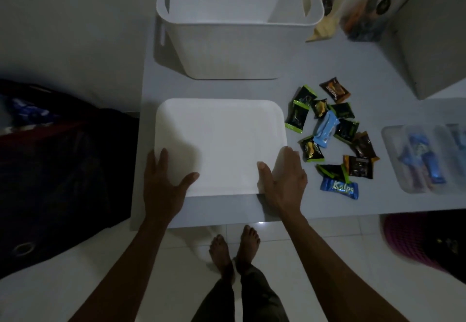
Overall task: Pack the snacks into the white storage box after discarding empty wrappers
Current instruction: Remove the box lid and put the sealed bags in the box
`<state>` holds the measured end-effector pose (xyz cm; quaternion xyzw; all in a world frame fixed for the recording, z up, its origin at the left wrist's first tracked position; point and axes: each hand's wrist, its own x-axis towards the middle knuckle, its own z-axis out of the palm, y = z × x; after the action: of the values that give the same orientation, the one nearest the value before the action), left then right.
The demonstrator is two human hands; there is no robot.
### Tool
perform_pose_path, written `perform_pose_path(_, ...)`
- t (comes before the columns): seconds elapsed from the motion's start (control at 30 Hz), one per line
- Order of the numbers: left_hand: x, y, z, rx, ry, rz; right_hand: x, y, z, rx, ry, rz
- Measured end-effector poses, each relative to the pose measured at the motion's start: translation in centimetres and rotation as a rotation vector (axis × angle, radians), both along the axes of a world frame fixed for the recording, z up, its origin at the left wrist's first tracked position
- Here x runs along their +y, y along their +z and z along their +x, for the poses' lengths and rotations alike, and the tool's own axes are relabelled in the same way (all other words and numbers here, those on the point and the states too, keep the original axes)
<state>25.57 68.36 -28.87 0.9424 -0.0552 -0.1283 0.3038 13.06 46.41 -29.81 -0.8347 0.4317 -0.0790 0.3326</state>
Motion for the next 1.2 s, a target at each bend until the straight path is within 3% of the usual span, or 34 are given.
perform_pose_path(0.3, -0.2, -1.5, -0.1, 0.009, -0.008, 0.028, 0.6, -1.1, -0.2, 0.074, 0.030, -0.099)
perform_pose_path(0.57, -0.4, 2.8, 0.2, 0.087, -0.044, 0.065, -0.3, 3.0, -0.7, 0.050, 0.055, 0.094)
perform_pose_path(0.83, -4.2, 11.2, -1.4, 0.015, -0.092, -0.206, -1.5, 11.9, -2.3, -0.132, -0.017, 0.203)
perform_pose_path(1.2, -18.6, 18.3, -1.6, -0.109, -0.385, -0.376, -11.3, 18.9, -3.5, -0.265, -0.139, 0.241)
